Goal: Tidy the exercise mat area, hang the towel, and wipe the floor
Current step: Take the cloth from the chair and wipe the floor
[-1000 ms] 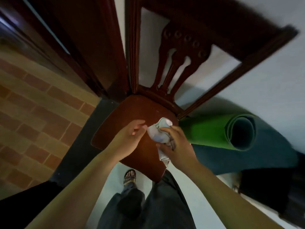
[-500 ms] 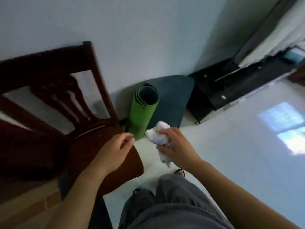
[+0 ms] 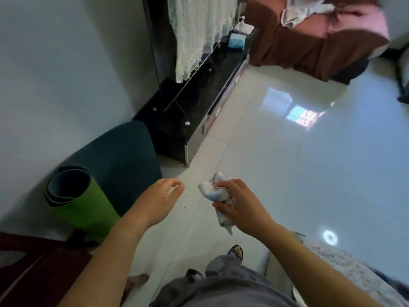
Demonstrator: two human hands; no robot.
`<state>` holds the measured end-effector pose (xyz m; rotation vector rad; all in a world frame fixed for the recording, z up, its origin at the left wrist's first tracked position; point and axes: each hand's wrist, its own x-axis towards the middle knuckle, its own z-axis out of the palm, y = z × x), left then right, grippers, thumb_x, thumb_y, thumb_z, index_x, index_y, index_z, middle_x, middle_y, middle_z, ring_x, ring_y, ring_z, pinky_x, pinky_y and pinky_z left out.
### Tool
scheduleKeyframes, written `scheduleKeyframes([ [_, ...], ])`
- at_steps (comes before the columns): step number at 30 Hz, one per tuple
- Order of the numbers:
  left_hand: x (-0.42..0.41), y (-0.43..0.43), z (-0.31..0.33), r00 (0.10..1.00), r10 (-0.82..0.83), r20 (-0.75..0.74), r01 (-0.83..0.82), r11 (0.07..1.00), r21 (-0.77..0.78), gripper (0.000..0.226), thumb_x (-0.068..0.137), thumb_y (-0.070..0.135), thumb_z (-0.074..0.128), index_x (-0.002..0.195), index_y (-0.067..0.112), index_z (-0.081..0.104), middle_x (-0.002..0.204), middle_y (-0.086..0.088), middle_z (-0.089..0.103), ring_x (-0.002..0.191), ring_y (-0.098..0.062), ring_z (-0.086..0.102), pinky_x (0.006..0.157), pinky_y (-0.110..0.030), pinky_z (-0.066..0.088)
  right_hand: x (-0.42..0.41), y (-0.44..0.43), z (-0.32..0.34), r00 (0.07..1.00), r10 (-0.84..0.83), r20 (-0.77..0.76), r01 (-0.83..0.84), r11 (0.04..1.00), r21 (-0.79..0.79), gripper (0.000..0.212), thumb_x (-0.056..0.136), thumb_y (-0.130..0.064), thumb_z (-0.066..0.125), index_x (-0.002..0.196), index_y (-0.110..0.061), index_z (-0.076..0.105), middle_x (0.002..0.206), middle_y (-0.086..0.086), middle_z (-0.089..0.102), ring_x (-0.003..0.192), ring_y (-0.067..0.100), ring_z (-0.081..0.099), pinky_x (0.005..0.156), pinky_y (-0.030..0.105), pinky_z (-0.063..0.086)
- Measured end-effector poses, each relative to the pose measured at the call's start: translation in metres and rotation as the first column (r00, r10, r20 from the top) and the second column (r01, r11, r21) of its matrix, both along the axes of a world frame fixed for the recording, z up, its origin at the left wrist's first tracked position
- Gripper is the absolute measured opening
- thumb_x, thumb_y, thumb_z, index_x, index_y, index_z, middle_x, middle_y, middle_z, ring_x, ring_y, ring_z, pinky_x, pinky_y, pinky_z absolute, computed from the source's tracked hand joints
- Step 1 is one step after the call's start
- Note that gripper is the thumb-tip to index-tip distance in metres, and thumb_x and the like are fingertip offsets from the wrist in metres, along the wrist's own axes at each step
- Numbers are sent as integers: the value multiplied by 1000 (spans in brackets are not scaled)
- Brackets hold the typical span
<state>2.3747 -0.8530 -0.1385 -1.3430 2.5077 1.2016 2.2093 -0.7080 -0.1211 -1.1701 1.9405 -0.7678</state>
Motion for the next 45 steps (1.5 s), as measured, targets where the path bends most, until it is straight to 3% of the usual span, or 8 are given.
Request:
scheduleKeyframes([
  [2,-47,8,0,999,-27,-28,27,1000,7,39,95,49,35,125,30,50,131,8,50,109,-9,51,89,-26,41,-35,5,9,998,-11,68,11,1000,-11,28,93,-19,54,114,0,52,75,-5,51,57,7,57,55,4,43],
  [5,-130,20,-3,995,-79,-66,80,997,9,39,94,50,36,126,30,48,133,7,49,113,-10,50,89,-27,42,-104,16,17,997,-72,38,74,997,-36,32,92,-24,55,115,-2,52,79,-4,54,64,12,60,58,6,45],
  [10,-230,28,2,988,-135,-73,138,990,28,43,93,50,36,132,32,40,136,6,47,119,-11,47,87,-26,40,-191,29,22,987,-130,90,139,986,-95,21,95,-21,47,82,-4,47,50,4,57,45,15,57,48,28,48],
  [18,-332,-21,-9,980,-191,-62,191,982,2,44,94,50,36,133,31,40,135,6,48,114,-7,47,87,-25,38,-285,-6,-9,972,-234,2,233,970,-68,27,90,-17,58,116,-13,52,85,-10,52,72,-9,57,63,2,42],
  [22,-382,-62,-22,977,-191,-96,196,980,40,43,94,49,37,132,28,43,132,7,50,110,-5,47,88,-25,39,-342,-47,-28,973,-210,-97,205,977,-57,31,87,-33,60,117,-33,51,113,-9,51,97,9,57,85,29,50],
  [26,-426,-100,-27,973,-198,-120,205,977,57,43,94,48,38,131,27,45,130,5,51,114,-10,50,91,-28,41,-386,-85,-21,979,-205,5,205,976,-80,5,89,-29,52,86,-32,50,66,-4,63,61,16,66,65,45,57],
  [34,-569,-242,-10,966,-249,-72,251,968,16,45,94,50,36,133,27,41,134,4,49,117,-13,50,93,-30,43,-512,-220,-14,946,-240,219,251,968,-25,11,95,-26,44,89,-17,45,51,4,59,42,20,56,47,29,45],
  [45,-731,-290,-10,943,-330,-36,330,944,21,46,94,50,36,134,29,39,137,5,47,121,-13,48,93,-28,42,-670,-262,-14,943,-308,129,320,943,-94,1,93,-15,51,93,-15,52,57,-1,60,53,7,62,53,17,48],
])
